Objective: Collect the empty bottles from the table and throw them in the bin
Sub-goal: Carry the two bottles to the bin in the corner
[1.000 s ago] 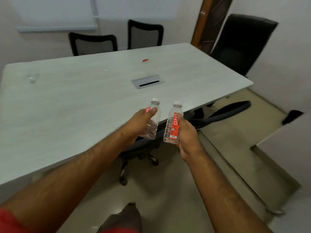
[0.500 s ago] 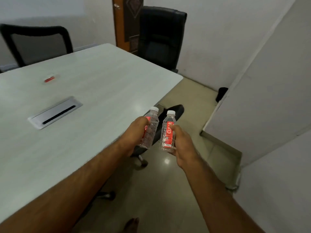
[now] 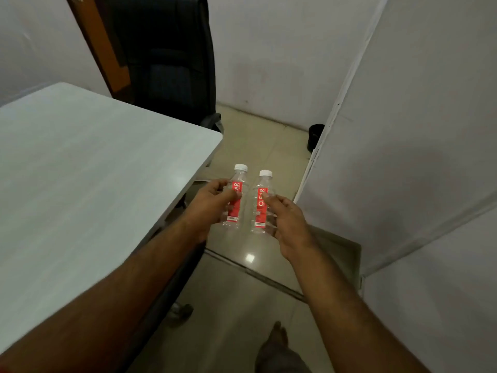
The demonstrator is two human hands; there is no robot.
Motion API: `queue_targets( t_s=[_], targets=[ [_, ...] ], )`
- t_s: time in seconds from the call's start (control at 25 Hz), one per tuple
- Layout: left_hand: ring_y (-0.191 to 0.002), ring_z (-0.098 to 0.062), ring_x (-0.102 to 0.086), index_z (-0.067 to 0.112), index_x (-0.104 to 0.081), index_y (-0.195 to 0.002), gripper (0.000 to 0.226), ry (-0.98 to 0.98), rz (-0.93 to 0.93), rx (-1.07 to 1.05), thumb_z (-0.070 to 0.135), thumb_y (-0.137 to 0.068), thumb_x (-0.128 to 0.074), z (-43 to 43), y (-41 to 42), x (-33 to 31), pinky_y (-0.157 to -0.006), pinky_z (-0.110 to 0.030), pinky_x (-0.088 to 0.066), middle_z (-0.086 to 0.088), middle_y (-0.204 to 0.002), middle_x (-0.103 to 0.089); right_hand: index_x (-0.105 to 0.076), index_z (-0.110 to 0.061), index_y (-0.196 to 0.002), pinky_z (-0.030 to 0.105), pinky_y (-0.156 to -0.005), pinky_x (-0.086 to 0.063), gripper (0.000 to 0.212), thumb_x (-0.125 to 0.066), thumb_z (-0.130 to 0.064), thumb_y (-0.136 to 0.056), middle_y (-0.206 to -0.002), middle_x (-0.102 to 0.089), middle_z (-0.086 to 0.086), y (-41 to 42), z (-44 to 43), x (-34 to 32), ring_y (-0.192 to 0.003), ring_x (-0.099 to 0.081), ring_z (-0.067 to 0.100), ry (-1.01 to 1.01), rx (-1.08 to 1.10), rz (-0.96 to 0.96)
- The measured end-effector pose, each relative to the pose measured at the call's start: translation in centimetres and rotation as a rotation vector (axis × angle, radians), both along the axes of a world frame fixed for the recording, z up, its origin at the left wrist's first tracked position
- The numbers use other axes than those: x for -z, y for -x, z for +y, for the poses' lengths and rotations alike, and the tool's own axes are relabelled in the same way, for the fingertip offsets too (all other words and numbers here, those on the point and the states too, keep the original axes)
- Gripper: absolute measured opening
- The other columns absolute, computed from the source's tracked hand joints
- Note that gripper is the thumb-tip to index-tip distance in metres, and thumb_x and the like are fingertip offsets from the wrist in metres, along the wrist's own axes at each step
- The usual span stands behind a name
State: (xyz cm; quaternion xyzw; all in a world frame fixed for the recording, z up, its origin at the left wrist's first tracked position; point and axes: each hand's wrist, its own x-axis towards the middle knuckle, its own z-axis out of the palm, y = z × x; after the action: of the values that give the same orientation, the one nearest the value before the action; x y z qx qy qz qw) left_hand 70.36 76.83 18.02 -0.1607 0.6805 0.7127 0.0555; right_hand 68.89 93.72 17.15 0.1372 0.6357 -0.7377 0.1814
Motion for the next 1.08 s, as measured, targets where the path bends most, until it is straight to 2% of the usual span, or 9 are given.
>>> queue_targets(
  t_s=[0.08,0.2,0.28,0.4,0.48,0.64,0.84,0.96,1.08],
  targets=[
    [-0.077,-0.016,-0.074,0.016,-0.059,-0.126,0.037,-0.017,-0.011,0.001,0.021,-0.09,-0.065,2.3,6.1,-0.3,-0.059,-0.027,-0.057,-0.013,-0.11,-0.071,-0.065,-0.012,-0.118,0.037,-0.072,-0.059,0.032,-0.066,-0.032,-0.093,-0.113,-0.073,0.015,6.6,2.6,0.1,-0.092,-0.069,0.027,0.025,-0.024,-0.012],
    [-0.091,-0.023,-0.074,0.015,-0.057,-0.13,0.041,-0.009,-0.014,-0.013,0.021,-0.09,-0.064,3.3,13.8,-0.8,-0.069,-0.033,-0.06,-0.013,-0.112,-0.071,-0.064,-0.013,-0.123,0.032,-0.066,-0.06,0.035,-0.065,-0.033,-0.094,-0.11,-0.074,0.01,15.2,4.0,-0.3,-0.091,-0.072,0.023,0.024,-0.089,-0.022],
    [-0.093,-0.024,-0.074,0.014,-0.059,-0.127,0.038,0.009,-0.007,-0.051,0.02,-0.09,-0.065,3.5,19.3,-0.7,-0.075,-0.036,-0.06,-0.012,-0.11,-0.072,-0.064,-0.015,-0.124,0.032,-0.066,-0.06,0.035,-0.066,-0.033,-0.093,-0.11,-0.075,0.008,21.1,4.0,-0.2,-0.092,-0.074,0.023,0.026,-0.132,-0.022],
    [-0.085,-0.016,-0.074,0.014,-0.062,-0.119,0.03,0.045,-0.004,-0.065,0.019,-0.09,-0.065,3.0,26.8,0.0,-0.067,-0.025,-0.059,-0.007,-0.104,-0.073,-0.066,-0.018,-0.123,0.036,-0.072,-0.062,0.034,-0.066,-0.033,-0.092,-0.11,-0.076,0.007,29.0,3.7,0.4,-0.097,-0.074,0.025,0.011,-0.164,0.005],
    [-0.085,-0.015,-0.075,0.013,-0.064,-0.116,0.028,0.049,-0.008,-0.03,0.021,-0.089,-0.066,2.1,33.8,1.4,-0.067,-0.023,-0.058,-0.006,-0.103,-0.073,-0.066,-0.018,-0.123,0.035,-0.071,-0.062,0.034,-0.067,-0.032,-0.092,-0.109,-0.076,0.006,35.8,3.2,1.7,-0.095,-0.075,0.024,0.005,-0.143,0.009],
    [-0.085,-0.016,-0.076,0.011,-0.068,-0.11,0.025,-0.012,-0.008,-0.001,0.015,-0.086,-0.07,-1.1,48.2,3.9,-0.067,-0.025,-0.06,-0.005,-0.098,-0.076,-0.066,-0.019,-0.124,0.036,-0.073,-0.062,0.033,-0.067,-0.029,-0.093,-0.112,-0.075,0.007,50.1,0.4,3.5,-0.097,-0.074,0.024,-0.019,-0.099,0.017],
    [-0.093,-0.022,-0.074,0.006,-0.067,-0.115,0.031,-0.028,-0.067,0.045,0.009,-0.084,-0.071,-5.6,67.2,3.7,-0.083,-0.037,-0.059,-0.011,-0.103,-0.075,-0.067,-0.018,-0.123,0.033,-0.069,-0.061,0.031,-0.066,-0.028,-0.094,-0.11,-0.075,0.007,67.3,-4.5,2.8,-0.093,-0.074,0.022,-0.013,-0.024,-0.012],
    [-0.086,-0.02,-0.073,0.005,-0.064,-0.113,0.033,-0.025,-0.097,0.061,0.008,-0.082,-0.074,-6.5,77.2,3.0,-0.071,-0.032,-0.059,-0.011,-0.096,-0.073,-0.065,-0.014,-0.122,0.027,-0.058,-0.058,0.033,-0.069,-0.026,-0.092,-0.103,-0.075,0.007,76.5,-5.4,2.5,-0.078,-0.074,0.015,-0.001,0.059,-0.021],
    [-0.078,-0.017,-0.07,0.005,-0.063,-0.108,0.028,-0.028,-0.111,0.06,0.006,-0.082,-0.074,-6.0,86.5,3.5,-0.061,-0.027,-0.054,-0.008,-0.091,-0.071,-0.063,-0.011,-0.121,0.028,-0.057,-0.057,0.035,-0.07,-0.026,-0.091,-0.097,-0.075,0.006,84.9,-5.5,4.0,-0.073,-0.072,0.014,0.023,0.125,-0.031]
  ],
)
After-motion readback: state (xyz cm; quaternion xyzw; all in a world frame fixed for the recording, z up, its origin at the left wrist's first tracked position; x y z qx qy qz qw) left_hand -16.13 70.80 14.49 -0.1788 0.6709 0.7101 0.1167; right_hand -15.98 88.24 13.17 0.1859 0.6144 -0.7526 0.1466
